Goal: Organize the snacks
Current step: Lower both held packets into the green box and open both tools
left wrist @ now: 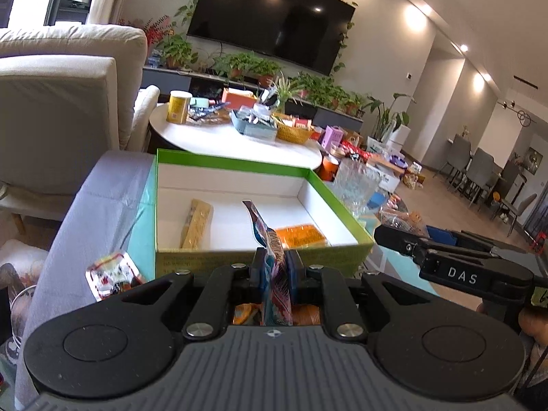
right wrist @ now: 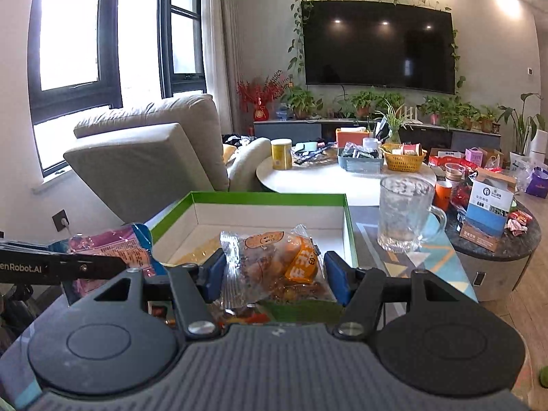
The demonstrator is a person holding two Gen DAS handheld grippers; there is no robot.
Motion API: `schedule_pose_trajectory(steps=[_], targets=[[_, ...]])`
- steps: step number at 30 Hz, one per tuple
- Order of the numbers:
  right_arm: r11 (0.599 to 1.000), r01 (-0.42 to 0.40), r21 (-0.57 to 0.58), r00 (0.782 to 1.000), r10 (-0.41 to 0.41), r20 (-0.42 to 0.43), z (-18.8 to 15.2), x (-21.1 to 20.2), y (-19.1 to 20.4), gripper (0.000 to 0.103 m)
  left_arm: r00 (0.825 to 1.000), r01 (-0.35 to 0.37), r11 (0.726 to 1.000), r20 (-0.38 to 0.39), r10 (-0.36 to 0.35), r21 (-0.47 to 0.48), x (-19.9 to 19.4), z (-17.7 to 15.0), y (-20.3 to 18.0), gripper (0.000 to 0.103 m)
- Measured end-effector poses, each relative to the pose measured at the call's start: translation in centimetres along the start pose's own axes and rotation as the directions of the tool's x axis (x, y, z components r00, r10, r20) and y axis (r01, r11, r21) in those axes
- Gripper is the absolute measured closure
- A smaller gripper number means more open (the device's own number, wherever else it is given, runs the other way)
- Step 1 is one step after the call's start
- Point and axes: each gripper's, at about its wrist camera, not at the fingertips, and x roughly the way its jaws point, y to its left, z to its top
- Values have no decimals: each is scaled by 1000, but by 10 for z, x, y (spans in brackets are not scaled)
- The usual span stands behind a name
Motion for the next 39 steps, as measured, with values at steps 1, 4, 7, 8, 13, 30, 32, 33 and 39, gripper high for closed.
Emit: schedule_pose_trajectory(steps=[1, 4, 7, 8, 13, 30, 32, 33, 39], targets=[[1000, 0, 1, 1000, 0, 4, 1, 0, 1, 44, 1000, -3, 1000, 7, 3, -3, 0, 2, 0, 92], [1000, -3, 7, 1000, 2, 16, 6, 4, 2, 44, 999, -13, 1000, 34, 13, -2, 4, 8, 0, 92], [1000, 5, 4, 1000, -5, 23, 12, 11, 4, 44, 998, -23, 1000, 57, 24, -3, 9, 16, 1, 92], [1000, 10, 2, 1000, -10, 25, 14, 14, 5, 44, 998, -26, 1000, 64, 26, -5, 11, 18, 2, 92], [1000, 7, 11, 1000, -7, 31, 20, 31, 6, 44, 997, -36, 999, 71, 38, -20, 29, 31, 11, 92], [999, 7, 48, 998, -4, -63, 16, 92, 3, 44, 997, -74, 997, -22, 73, -38, 101, 49, 40, 92], [999, 7, 51, 997, -3, -76, 14, 98, 3, 44, 997, -75, 997, -34, 73, -34, 107, 48, 40, 92], [999, 8, 52, 997, -4, -82, 14, 102, 2, 44, 996, -74, 997, -43, 73, -31, 111, 47, 40, 92], [998, 28, 62, 993, -21, -114, 8, 110, 1, 44, 990, -101, 995, -97, 98, -23, 123, 41, 40, 76]])
